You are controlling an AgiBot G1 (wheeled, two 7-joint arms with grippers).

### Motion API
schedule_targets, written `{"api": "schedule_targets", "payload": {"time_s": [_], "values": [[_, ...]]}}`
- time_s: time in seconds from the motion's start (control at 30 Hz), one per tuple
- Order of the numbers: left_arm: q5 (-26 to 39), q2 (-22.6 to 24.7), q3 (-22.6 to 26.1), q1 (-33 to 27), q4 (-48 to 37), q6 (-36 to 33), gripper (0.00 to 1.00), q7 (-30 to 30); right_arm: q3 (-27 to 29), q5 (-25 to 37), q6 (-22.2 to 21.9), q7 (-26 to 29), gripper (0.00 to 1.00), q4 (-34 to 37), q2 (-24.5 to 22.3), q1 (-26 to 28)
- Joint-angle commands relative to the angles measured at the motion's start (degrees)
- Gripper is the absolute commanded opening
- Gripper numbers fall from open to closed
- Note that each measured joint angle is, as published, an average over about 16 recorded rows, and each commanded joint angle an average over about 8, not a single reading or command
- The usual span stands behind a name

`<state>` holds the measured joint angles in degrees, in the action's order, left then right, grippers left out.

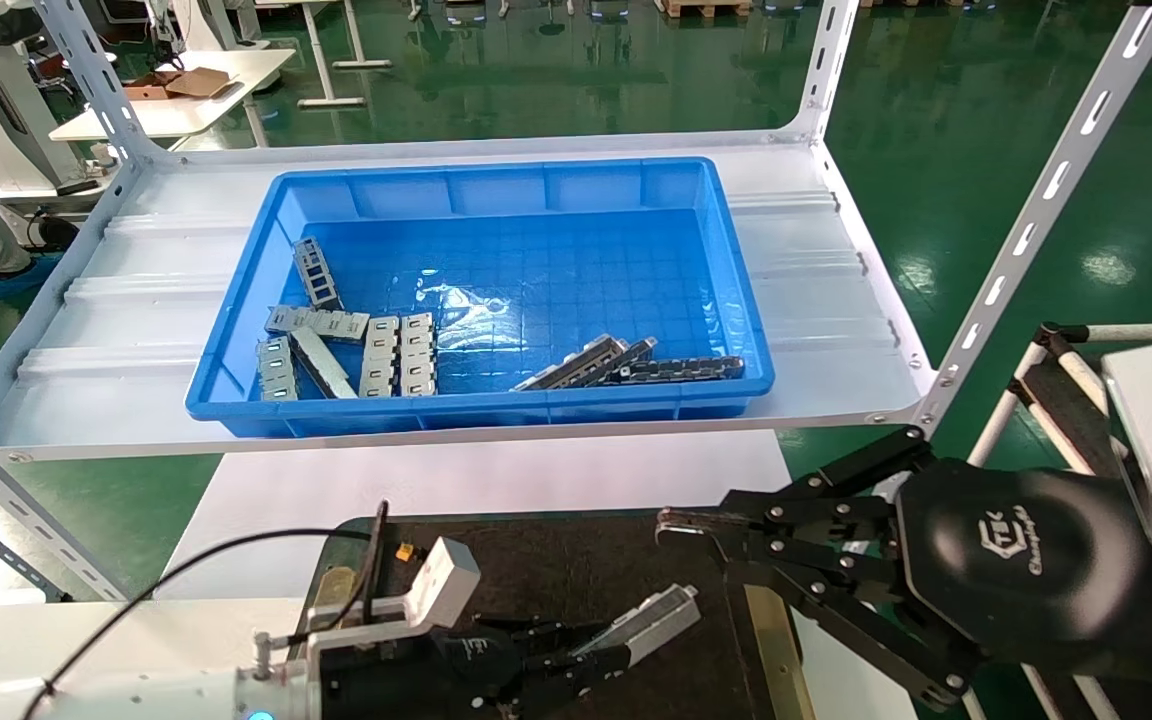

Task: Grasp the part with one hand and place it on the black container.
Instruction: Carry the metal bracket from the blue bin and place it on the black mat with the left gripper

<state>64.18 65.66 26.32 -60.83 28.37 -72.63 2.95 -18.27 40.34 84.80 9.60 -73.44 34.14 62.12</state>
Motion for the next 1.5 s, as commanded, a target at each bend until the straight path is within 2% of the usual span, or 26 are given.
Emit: {"api": "schedule_targets", "payload": {"time_s": [0.03, 0.37, 0.6, 1.03, 1.5], "values": [[0.16, 0.68, -0.11, 2.11, 1.13, 3.6, 0.0, 1.15, 0.0, 0.0, 0.0, 0.0, 0.0, 0.0, 0.0, 0.0], [3.15, 4.46, -0.23, 10.36, 10.96, 26.65, 0.0, 10.61, -0.02, -0.02, -0.01, -0.01, 0.0, 0.0, -0.01, 0.01], [6.46, 7.07, 1.28, 13.86, 17.07, 38.97, 0.0, 18.28, -0.04, -0.03, -0.02, -0.02, 0.0, 0.0, -0.02, 0.01], [11.09, 11.54, 6.25, 15.61, 19.33, 53.97, 0.0, 28.25, -0.07, -0.04, -0.03, -0.03, 0.0, 0.0, -0.03, 0.02], [8.21, 12.43, 18.34, 13.17, 18.26, 68.64, 0.0, 36.23, -0.09, -0.06, -0.04, -0.05, 0.0, 0.0, -0.04, 0.02]]}}
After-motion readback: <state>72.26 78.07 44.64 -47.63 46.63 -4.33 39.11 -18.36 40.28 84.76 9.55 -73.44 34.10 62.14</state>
